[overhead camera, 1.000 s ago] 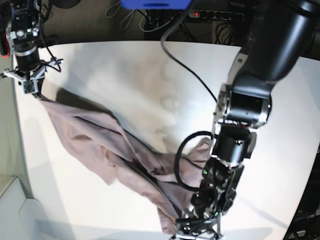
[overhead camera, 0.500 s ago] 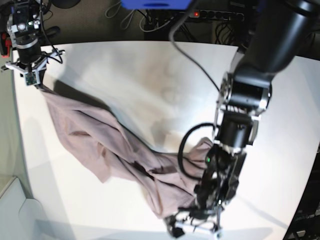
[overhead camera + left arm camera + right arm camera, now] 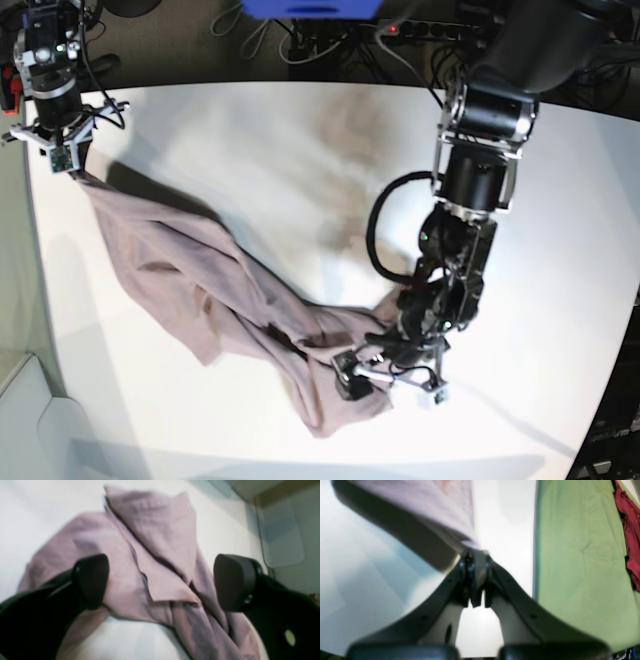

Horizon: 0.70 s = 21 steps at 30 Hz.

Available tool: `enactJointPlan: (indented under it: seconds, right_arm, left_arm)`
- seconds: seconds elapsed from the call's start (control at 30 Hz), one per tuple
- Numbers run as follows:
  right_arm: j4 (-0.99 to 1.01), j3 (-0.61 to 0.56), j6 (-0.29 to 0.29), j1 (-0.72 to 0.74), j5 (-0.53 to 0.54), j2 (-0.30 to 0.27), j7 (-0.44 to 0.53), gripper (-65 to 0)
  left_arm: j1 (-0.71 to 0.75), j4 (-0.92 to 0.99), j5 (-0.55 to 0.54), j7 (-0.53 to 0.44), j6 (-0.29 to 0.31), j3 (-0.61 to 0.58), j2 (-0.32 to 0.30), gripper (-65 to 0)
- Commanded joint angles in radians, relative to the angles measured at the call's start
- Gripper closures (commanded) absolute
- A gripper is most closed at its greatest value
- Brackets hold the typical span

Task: Layout the t-shirt on the table in an organized manner, then fold the t-shirt properly
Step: 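Lower the left gripper's held shirt portion toward the table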

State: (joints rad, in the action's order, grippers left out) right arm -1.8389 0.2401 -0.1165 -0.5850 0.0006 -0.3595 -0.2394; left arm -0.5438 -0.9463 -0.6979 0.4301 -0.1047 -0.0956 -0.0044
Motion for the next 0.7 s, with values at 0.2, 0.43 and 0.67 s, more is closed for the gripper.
enactJointPlan:
  seconds: [0.2, 0.43, 0.67]
  right_arm:
    - [-0.009, 0.009, 0.007, 0.009, -0.001, -0.014, 0.022, 0.0]
    - [-0.009, 0.009, 0.007, 0.009, -0.001, -0.014, 0.021, 0.0]
    - [-0.009, 0.008, 0.007, 0.009, -0.001, -0.014, 0.021, 0.0]
  left_arm:
    - [-0.032, -0.012, -0.013, -0.021, 0.01, 0.001, 0.062, -65.0]
    - [-0.012, -0.004, -0.009, -0.021, 0.01, 0.0, 0.077, -65.0]
    - [-0.011, 0.106, -0.013, -0.026, 0.13, 0.004, 0.079, -65.0]
